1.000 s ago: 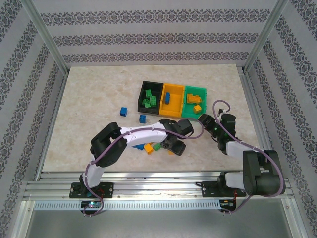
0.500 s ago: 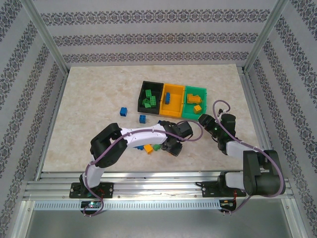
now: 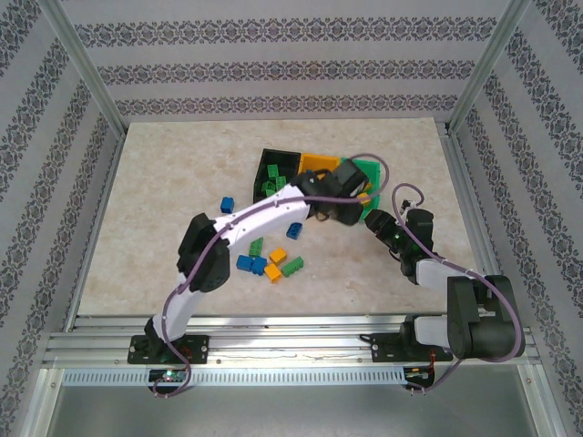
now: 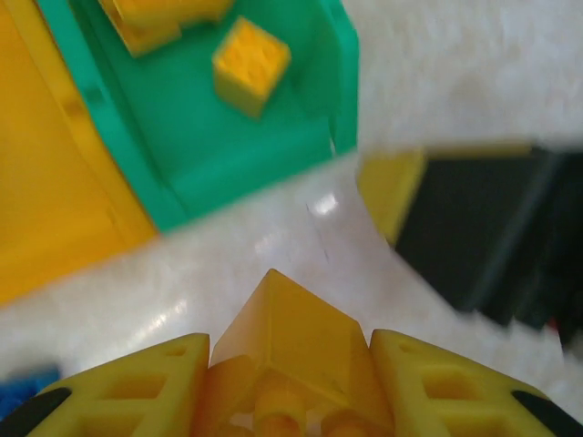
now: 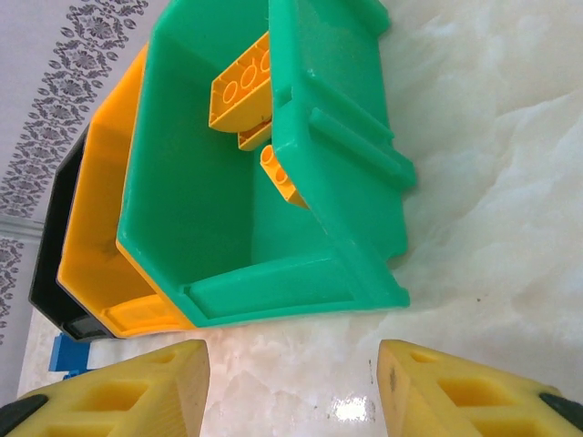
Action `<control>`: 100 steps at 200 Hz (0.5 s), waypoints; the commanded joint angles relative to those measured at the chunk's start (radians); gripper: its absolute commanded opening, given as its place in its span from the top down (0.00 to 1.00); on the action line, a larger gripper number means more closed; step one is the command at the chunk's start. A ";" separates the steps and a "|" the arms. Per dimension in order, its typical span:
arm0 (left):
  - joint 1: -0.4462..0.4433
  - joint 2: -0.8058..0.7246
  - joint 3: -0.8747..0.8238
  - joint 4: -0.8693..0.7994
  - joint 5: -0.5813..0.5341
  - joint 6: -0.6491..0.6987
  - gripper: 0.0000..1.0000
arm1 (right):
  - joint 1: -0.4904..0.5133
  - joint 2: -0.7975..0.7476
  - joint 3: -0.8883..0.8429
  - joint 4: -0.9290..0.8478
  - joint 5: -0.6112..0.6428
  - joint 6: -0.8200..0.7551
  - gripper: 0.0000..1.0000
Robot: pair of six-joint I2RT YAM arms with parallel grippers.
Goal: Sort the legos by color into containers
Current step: Place the lego in the container.
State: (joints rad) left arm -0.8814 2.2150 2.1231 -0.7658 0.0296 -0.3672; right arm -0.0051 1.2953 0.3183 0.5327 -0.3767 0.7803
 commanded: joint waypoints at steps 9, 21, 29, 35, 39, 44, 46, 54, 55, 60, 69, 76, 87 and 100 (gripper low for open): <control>0.062 0.223 0.369 -0.119 0.023 0.109 0.67 | -0.011 0.010 -0.010 0.041 -0.017 0.006 0.48; 0.078 0.311 0.523 -0.169 0.027 0.117 0.60 | -0.010 0.008 -0.010 0.039 -0.015 0.004 0.48; 0.087 0.348 0.582 -0.182 0.037 0.113 0.48 | -0.010 0.006 -0.012 0.038 -0.013 0.004 0.48; 0.093 0.359 0.598 -0.182 0.046 0.107 0.38 | -0.009 0.006 -0.011 0.038 -0.012 0.003 0.48; 0.095 0.361 0.596 -0.181 0.049 0.103 0.32 | -0.010 0.005 -0.010 0.036 -0.012 0.003 0.48; 0.098 0.357 0.589 -0.181 0.049 0.101 0.29 | -0.010 0.005 -0.010 0.036 -0.012 0.002 0.48; 0.098 0.353 0.586 -0.182 0.047 0.101 0.29 | -0.011 0.005 -0.010 0.035 -0.011 0.002 0.48; 0.096 0.338 0.565 -0.193 0.037 0.104 0.27 | -0.010 0.007 -0.010 0.036 -0.010 0.001 0.48; 0.096 0.336 0.562 -0.195 0.037 0.105 0.27 | -0.010 0.006 -0.010 0.036 -0.010 0.001 0.48; 0.096 0.320 0.544 -0.202 0.031 0.107 0.27 | -0.010 0.008 -0.009 0.038 -0.012 0.002 0.48; 0.095 0.280 0.485 -0.206 0.023 0.109 0.26 | -0.011 0.012 -0.009 0.039 -0.015 0.004 0.48; 0.094 0.239 0.417 -0.201 0.017 0.112 0.26 | -0.010 0.017 -0.008 0.043 -0.018 0.006 0.48; 0.089 0.157 0.285 -0.175 0.005 0.115 0.26 | -0.010 0.023 -0.008 0.048 -0.022 0.009 0.48; 0.079 0.036 0.087 -0.117 -0.017 0.119 0.26 | -0.010 0.030 -0.005 0.052 -0.025 0.012 0.48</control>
State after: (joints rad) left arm -0.7841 2.4565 2.4271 -0.8909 0.0467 -0.2749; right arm -0.0048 1.3056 0.3183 0.5404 -0.3809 0.7834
